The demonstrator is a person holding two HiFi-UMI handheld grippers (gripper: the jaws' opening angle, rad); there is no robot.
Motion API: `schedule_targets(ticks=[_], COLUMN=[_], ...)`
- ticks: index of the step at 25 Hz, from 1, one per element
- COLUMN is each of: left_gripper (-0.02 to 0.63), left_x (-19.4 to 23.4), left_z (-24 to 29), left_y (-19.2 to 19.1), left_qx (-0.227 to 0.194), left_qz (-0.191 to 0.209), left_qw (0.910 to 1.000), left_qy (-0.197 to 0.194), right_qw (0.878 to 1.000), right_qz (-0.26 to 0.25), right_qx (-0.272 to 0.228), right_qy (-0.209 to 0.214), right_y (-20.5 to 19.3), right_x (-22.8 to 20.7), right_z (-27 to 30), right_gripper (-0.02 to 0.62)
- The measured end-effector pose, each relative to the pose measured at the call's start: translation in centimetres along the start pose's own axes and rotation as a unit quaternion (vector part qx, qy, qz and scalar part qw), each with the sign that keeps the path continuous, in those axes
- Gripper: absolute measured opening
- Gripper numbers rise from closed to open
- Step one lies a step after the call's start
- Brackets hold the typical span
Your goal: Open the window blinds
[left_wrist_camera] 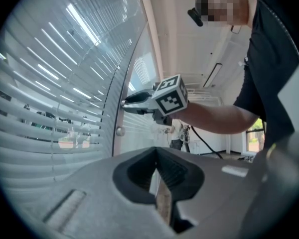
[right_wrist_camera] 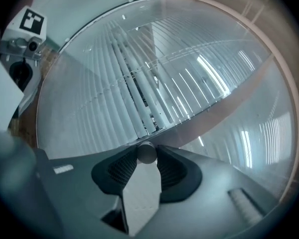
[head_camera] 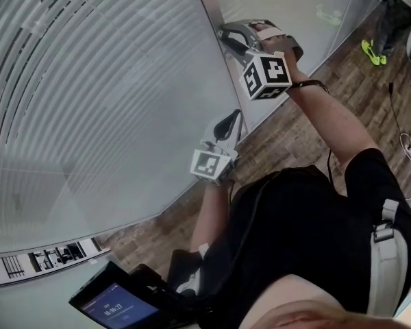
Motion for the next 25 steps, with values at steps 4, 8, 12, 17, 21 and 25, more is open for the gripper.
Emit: schedule_targets(ticks=[4,8,12,17,21,25], left_gripper=[0.003,0.003,0.003,0.003,0.003,0.003], left_x=[0.2,0.1,0.1,0.6,0.6,0.2], left_z=[-0.3,-0.5,-0.4,-0.5,-0.3,0.1], left_y=[-0.2,-0.3,-0.3,-0.8,-1.2,-1.0], left_qx=[-0.001,0.004,0.005,-0.006,-0.004,-0.002], left_qz=[0.000,0.001,0.004,0.014,0.012,0.020], left_qw=[1.0000,1.0000,1.0000,0.9999,0.9999,0.9996], left_qy=[0.002,0.003,-0.001,-0.002,-0.011,-0.019], right_qw=[0.996,0.983,0.962,0.920,0.891,0.887], right_qz=[0.088,0.182,0.270,0.388,0.450,0.459], right_qx=[-0.011,-0.023,-0.039,-0.060,-0.056,-0.055], right_qy=[0.006,0.011,0.016,0.018,0.012,0.004], right_y=[-0.3,-0.5,-1.1,-1.7,-2.3,-2.4], right_x=[-0.2,-0.4,-0.7,-0.2,0.0,0.1], right_z=[0.1,0.2,0.2,0.5,0.7,0.9], right_gripper=[0.130,0.130,0.130,0.130,0.130,0.130])
Point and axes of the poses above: the fingertips, and each gripper's own axes: z forward along the fingers, x to its left, y out of its top, the point moved 7 cm from there along -z, backward along the fingers, and after that the axes turned 14 degrees about -z, right-handed, at the moved point
